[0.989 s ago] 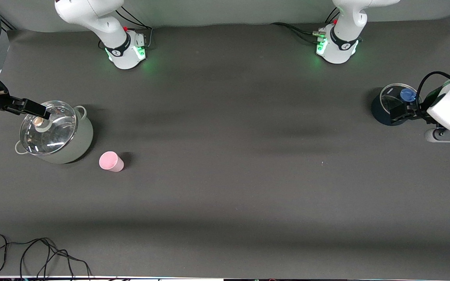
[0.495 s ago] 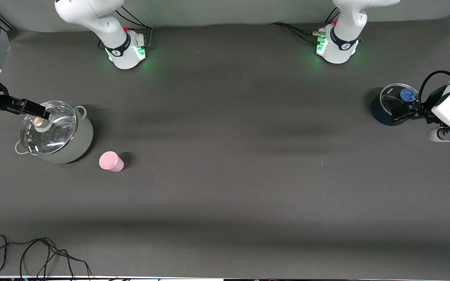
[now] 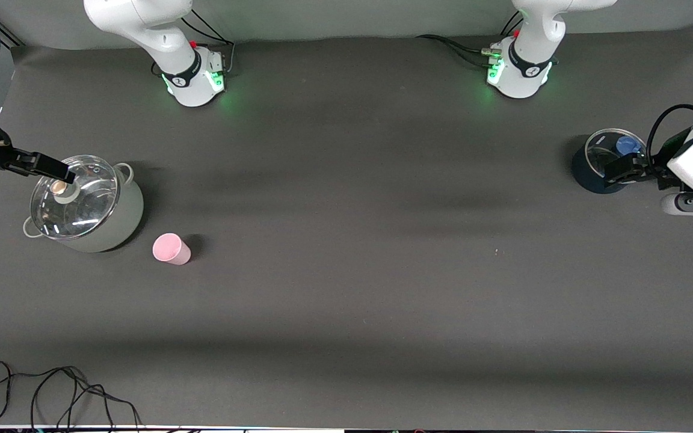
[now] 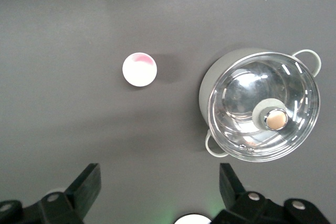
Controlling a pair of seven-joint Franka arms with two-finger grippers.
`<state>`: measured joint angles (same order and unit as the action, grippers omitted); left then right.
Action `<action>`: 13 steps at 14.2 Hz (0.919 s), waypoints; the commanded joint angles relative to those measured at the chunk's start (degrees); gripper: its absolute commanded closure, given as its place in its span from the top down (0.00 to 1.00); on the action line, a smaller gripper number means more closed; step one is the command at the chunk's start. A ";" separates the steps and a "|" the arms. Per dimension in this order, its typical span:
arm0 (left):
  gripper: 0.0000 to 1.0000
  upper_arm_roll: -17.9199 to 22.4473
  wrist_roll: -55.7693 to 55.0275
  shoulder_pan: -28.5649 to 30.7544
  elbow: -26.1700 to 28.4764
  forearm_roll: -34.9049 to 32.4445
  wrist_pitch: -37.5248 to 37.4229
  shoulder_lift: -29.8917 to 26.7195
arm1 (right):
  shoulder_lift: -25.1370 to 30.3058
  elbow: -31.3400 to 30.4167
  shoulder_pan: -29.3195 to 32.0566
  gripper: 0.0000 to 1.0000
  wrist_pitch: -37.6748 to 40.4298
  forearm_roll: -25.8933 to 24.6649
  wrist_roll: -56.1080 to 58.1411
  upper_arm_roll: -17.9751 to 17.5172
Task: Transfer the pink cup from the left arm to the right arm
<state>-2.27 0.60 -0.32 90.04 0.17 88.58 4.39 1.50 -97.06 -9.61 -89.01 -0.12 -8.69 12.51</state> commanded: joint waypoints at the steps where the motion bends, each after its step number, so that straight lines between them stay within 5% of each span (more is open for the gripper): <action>1: 1.00 0.69 0.72 -1.00 -0.57 -0.78 -0.07 -0.61 | -0.01 0.56 5.11 1.00 0.50 -1.11 0.86 -5.73; 3: 1.00 0.69 0.63 -0.91 -0.66 -0.78 -0.07 -0.52 | -0.36 0.91 8.45 1.00 0.06 -1.11 5.50 -9.07; 13: 1.00 0.60 -2.87 -1.00 -0.92 -1.05 -0.07 -0.43 | -2.91 6.71 8.73 1.00 -0.55 2.50 5.44 -9.17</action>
<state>-2.28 0.00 -0.39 89.47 -0.02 88.58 4.40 -0.58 -92.46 -1.89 -89.97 0.84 -4.06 4.05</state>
